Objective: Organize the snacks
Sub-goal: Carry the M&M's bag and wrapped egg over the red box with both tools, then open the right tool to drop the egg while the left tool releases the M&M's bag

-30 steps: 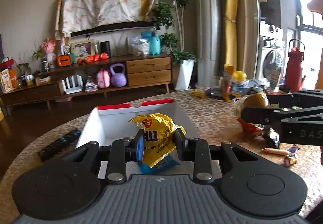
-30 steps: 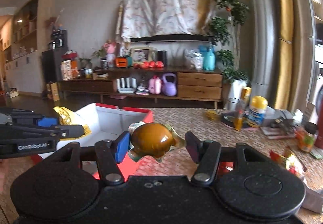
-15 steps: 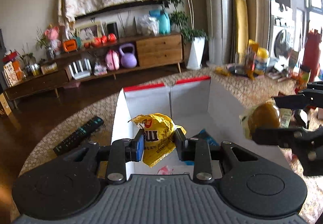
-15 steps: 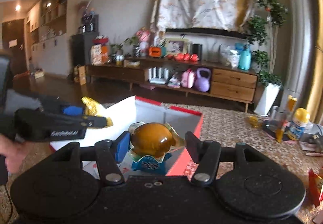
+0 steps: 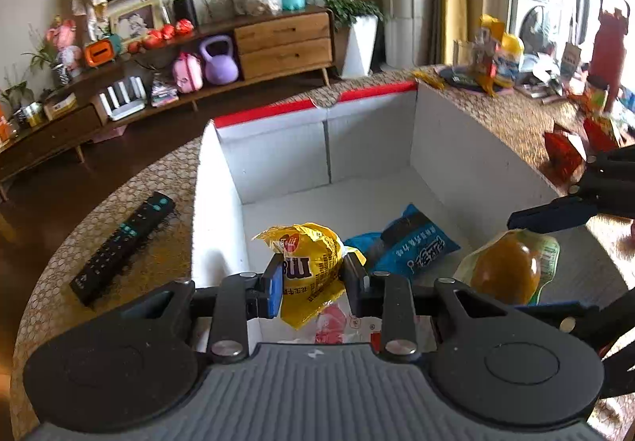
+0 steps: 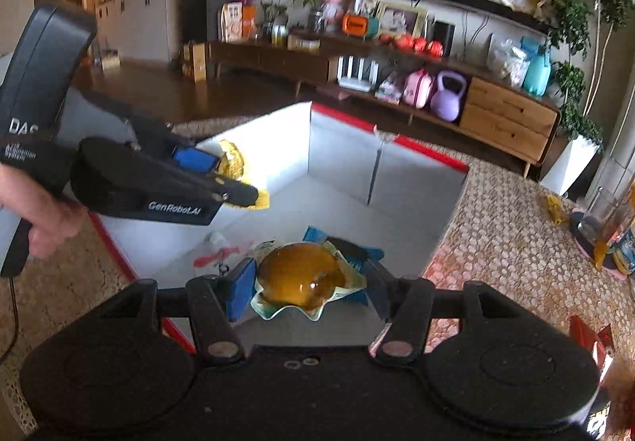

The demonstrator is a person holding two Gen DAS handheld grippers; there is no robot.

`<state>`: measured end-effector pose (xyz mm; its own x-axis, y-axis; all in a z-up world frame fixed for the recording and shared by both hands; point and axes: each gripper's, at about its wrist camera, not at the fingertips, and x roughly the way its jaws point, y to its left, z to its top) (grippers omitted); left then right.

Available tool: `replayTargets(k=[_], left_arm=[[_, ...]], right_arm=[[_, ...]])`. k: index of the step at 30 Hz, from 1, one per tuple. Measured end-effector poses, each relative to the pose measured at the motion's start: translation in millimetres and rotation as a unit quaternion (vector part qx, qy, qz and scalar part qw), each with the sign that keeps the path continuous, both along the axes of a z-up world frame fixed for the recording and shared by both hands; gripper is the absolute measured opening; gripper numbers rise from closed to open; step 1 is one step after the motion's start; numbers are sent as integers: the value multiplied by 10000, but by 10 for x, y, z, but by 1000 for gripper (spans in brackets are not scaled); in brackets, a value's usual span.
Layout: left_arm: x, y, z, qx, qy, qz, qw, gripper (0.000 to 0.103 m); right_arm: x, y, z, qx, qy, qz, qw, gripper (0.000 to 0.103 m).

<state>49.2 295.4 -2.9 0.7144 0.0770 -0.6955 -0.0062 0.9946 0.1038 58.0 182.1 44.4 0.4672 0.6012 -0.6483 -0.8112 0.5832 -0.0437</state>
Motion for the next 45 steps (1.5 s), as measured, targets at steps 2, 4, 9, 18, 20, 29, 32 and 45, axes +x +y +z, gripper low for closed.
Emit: replayTargets(k=[2,4,9,18,20,29,32,45], left_arm=[[26,-1,-17,10,53,-62,10000,30],[54,-18,-14,13,129,-124,9998,30],[93,-40,-28,81,286,-166,9994,30],[104,-36,-28,27,373,-79,9993,31],[106,-37,-29,35,394,-53,9992,31],[124,-67,-39,6,513,39,9987,31],[138,-68,-47,6,597,64,9982,32],[131,-234,-25,-25,653,186,9977,76]], right_arm=[[9,52,-37,-143,78,66,9998,58],[-3,96,-82,-276,141,142,9994,58],[-15,129,-104,-394,201,242,9987,58],[56,137,-84,-423,297,272,9983,59],[66,152,-81,-435,289,253,9983,60],[41,116,-25,-311,214,179,9991,68],[46,69,21,-226,180,134,9995,68],[-95,-571,260,658,149,-384,9970,68]])
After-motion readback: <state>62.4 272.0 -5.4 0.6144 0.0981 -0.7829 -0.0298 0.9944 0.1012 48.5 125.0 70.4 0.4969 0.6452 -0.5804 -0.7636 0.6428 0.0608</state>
